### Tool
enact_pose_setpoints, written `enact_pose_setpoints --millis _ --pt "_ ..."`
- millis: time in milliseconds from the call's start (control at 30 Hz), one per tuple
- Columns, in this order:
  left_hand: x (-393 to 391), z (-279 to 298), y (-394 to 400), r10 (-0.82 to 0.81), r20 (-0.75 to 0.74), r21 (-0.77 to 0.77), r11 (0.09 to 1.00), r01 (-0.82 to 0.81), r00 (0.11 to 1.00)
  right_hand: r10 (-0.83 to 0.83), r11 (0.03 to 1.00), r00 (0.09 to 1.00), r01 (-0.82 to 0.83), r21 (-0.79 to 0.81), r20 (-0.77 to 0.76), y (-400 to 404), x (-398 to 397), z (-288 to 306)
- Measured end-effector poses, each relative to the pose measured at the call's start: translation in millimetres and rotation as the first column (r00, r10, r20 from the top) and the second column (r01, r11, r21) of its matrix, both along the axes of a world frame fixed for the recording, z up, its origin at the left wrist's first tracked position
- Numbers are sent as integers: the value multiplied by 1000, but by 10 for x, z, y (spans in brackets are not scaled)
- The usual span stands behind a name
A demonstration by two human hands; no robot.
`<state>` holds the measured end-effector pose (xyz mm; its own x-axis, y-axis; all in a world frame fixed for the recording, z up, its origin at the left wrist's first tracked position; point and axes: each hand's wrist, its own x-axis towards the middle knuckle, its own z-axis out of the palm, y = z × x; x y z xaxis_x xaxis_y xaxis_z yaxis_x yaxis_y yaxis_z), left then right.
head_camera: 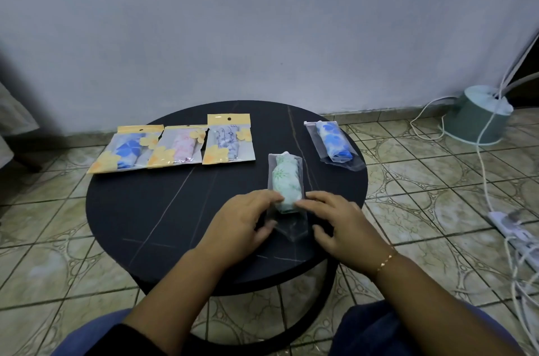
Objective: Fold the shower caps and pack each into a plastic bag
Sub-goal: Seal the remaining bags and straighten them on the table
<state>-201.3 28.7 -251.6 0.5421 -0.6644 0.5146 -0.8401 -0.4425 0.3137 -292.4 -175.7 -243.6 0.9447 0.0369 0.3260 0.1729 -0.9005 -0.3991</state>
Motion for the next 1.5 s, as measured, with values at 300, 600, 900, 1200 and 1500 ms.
enact_pose_setpoints --millis 300,600,900,1200,1500 --pt "123 -68 -21 -73 122 176 983 51 990 138 963 966 -78 -259 221 5 1 -170" --pt "86 -90 15 -35 98 56 998 29 995 -63 962 997 71 265 -39 38 55 -105" --pt "42 56 46 122 -373 -30 989 -143 920 -74 869 983 145 473 -165 -37 154 -47" --pt "49 159 -21 108 -737 -119 951 -285 667 -190 764 959 280 582 -212 36 232 33" --pt "111 138 -27 203 -771 -66 918 -391 604 -210 821 933 330 466 -291 94 285 97"
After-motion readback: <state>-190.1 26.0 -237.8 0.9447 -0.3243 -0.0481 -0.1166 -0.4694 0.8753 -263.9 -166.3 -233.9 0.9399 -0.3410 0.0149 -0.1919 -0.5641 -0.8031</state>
